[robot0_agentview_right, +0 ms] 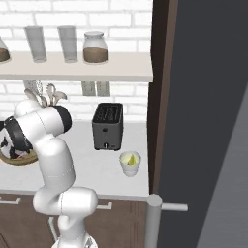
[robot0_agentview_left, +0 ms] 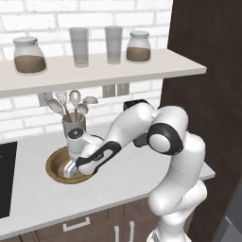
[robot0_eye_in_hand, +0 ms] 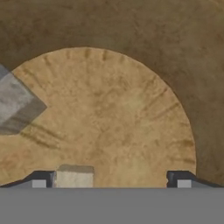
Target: Grab a lemon wedge from the fridge and one ice cube from the ice bowl, and put them in the glass of lemonade.
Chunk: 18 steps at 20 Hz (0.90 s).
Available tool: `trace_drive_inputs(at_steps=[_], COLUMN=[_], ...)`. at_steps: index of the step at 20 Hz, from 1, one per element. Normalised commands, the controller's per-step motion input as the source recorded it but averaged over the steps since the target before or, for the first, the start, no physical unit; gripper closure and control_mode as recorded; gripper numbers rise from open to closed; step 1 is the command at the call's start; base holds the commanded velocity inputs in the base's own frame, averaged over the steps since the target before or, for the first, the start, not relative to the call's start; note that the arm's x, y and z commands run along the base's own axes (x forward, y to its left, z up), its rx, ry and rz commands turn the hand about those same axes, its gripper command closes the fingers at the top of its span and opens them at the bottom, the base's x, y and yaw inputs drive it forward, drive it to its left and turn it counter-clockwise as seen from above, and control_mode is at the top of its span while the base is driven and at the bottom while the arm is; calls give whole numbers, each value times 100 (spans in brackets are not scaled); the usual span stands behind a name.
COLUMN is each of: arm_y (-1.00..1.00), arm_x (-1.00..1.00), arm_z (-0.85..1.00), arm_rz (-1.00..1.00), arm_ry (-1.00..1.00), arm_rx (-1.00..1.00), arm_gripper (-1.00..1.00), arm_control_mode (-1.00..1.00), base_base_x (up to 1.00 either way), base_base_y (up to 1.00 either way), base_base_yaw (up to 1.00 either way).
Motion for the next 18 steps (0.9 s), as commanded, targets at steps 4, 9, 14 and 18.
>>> trace_drive_inputs(at_steps=[4, 9, 14, 18], arm_y=[32, 12, 19, 6], arm_x=[0, 0, -7, 0], arm_z=[-19, -4, -23, -6], arm_rz=[-5, 0, -1, 0], arm_ry=[1, 6, 13, 4], arm_rx=[0, 0, 0, 0], arm_gripper=[-100, -100, -100, -100], arm_control_mode=[-100, -100, -100, -100], base_base_x=[0, 0, 0, 0], base_base_y=[0, 0, 0, 0], base_base_yaw=[0, 0, 0, 0])
